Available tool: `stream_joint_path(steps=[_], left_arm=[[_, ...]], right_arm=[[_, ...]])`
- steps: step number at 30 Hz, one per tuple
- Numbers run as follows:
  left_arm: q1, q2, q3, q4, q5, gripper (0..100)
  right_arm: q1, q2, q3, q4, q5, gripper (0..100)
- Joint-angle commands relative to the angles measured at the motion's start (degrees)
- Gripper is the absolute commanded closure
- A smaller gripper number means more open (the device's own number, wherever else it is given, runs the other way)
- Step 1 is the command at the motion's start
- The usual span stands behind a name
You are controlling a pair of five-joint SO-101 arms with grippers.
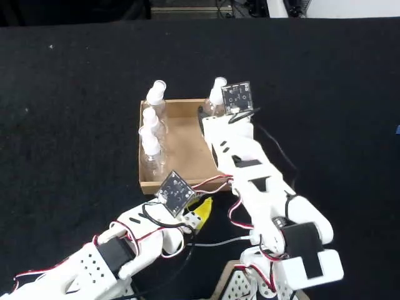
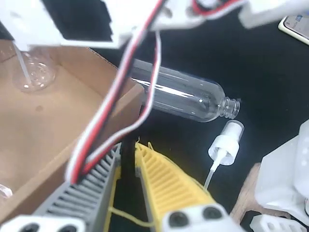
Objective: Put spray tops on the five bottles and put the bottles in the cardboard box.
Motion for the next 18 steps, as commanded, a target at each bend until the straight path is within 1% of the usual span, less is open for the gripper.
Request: stream_joint_path(steps=[1, 8, 18], left_arm=[[-0.22, -0.88, -0.75, -1.23, 0.53, 97], [-0.57, -0.88, -0.75, -1.23, 0.53, 97], [-0.57, -0.88, -0.75, -1.23, 0.35, 97]], right_arm=[[-0.79, 0.84, -4.79, -1.85, 0.53, 98.7], [-0.79, 5.05, -7.87, -1.85, 0.53, 98.7], [0.26, 5.32, -8.48, -1.85, 0.62, 98.6]])
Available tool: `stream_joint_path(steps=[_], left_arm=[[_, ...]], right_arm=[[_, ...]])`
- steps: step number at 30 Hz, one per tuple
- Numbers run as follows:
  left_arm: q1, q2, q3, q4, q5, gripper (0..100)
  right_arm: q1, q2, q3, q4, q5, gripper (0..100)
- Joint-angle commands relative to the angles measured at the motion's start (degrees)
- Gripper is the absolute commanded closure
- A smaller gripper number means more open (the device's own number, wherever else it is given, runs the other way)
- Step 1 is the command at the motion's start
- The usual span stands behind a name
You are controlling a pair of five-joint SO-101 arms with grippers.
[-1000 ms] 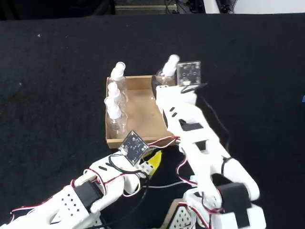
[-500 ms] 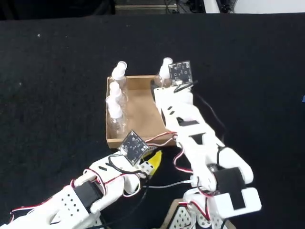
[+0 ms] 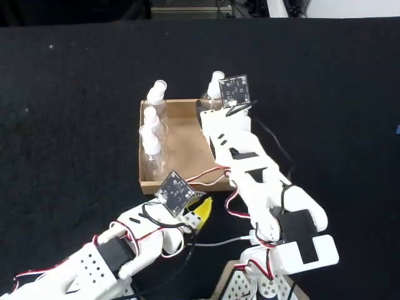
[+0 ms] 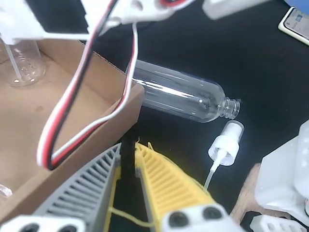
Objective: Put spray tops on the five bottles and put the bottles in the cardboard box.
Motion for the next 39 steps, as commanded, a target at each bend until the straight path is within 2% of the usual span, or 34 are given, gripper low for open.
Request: stream_joint_path(steps=[1, 3, 9, 24, 31, 39], left_arm=[[-0.57, -0.88, -0.75, -1.23, 0.35, 97], [-0.57, -0.88, -0.75, -1.23, 0.26, 97], [-0.57, -0.88, -0.75, -1.23, 0.26, 97], [-0.57, -0.88, -0.75, -1.23, 0.09, 97], [-0.57, -0.88, -0.75, -1.23, 0.09, 97], [-0.57, -0.88, -0.75, -1.23, 0.09, 97]], right_arm=[[0.35, -0.04, -3.47, -1.23, 0.44, 98.6], [0.53, -0.04, -3.47, -1.23, 0.44, 97.7], [0.18, -0.04, -3.3, -0.88, 0.35, 83.3], [0.0, -0.04, -2.68, -0.7, 0.35, 83.8], [0.0, -0.04, -2.33, -0.7, 2.73, 70.4], [-1.41, -0.13, -0.92, -0.7, 2.81, 70.2]])
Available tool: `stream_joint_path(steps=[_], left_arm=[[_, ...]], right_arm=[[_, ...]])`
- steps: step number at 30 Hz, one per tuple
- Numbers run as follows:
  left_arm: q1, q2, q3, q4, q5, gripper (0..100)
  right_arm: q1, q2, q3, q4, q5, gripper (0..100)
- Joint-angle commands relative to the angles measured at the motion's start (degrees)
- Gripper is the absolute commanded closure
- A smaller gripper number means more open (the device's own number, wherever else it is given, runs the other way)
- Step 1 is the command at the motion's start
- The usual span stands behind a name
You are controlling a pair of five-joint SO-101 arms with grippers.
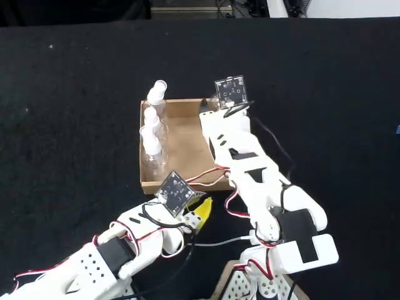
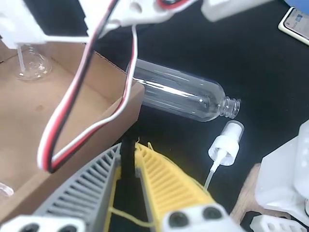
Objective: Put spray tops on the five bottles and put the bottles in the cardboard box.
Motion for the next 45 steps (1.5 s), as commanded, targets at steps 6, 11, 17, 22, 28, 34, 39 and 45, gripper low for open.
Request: stream_joint_path(steps=[6, 11, 17, 22, 28, 34, 39, 45], left_arm=[[-0.57, -0.88, -0.75, -1.23, 0.09, 97], [-0.57, -0.88, -0.75, -1.23, 0.09, 97], [-0.57, -0.88, -0.75, -1.23, 0.09, 97], [-0.57, -0.88, -0.75, -1.23, 0.09, 97], [-0.57, -0.88, -0.75, -1.23, 0.09, 97], [-0.57, -0.88, -0.75, -1.23, 0.09, 97], [-0.57, -0.88, -0.75, -1.23, 0.09, 97], [-0.57, -0.88, -0.75, -1.23, 0.09, 97]], right_arm=[[-2.2, -0.13, -0.48, -0.7, 0.62, 70.2], [-2.29, -0.13, -0.75, -0.7, 0.62, 70.2], [-2.29, -1.01, -0.57, -0.7, 0.62, 69.8], [-2.29, -5.05, -0.4, 4.22, 0.62, 69.8], [-2.29, -5.67, -0.31, 4.66, 0.62, 69.8], [-2.37, -5.58, -1.71, 4.92, 0.62, 69.7], [-3.96, -5.76, -1.63, 5.1, 0.62, 63.8], [-4.84, -6.2, -2.59, 8.88, 0.62, 55.7]])
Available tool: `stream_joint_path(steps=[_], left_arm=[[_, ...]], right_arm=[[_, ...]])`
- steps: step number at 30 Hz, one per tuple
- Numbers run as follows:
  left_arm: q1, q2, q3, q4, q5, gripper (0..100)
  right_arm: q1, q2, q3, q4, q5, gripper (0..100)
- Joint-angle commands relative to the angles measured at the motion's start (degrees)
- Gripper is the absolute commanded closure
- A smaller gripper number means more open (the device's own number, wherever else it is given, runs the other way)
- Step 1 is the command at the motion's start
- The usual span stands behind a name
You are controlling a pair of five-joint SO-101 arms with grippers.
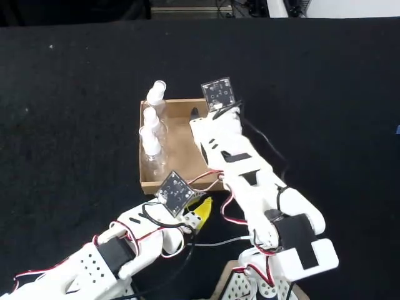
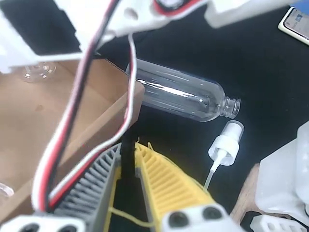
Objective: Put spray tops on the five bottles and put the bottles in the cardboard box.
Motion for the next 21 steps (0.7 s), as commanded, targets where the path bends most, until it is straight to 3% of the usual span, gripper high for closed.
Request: stream_joint_path(steps=[1, 18, 21], left_arm=[[-0.57, -0.88, -0.75, -1.23, 0.09, 97], [-0.57, -0.88, -0.75, -1.23, 0.09, 97], [-0.57, -0.88, -0.75, -1.23, 0.09, 97]], right_arm=[[-0.62, -4.0, -2.77, 0.62, 0.62, 55.7], [1.49, -20.7, 5.76, 1.05, 0.53, 55.7], [1.58, -25.1, 6.46, 5.71, 0.53, 55.7]])
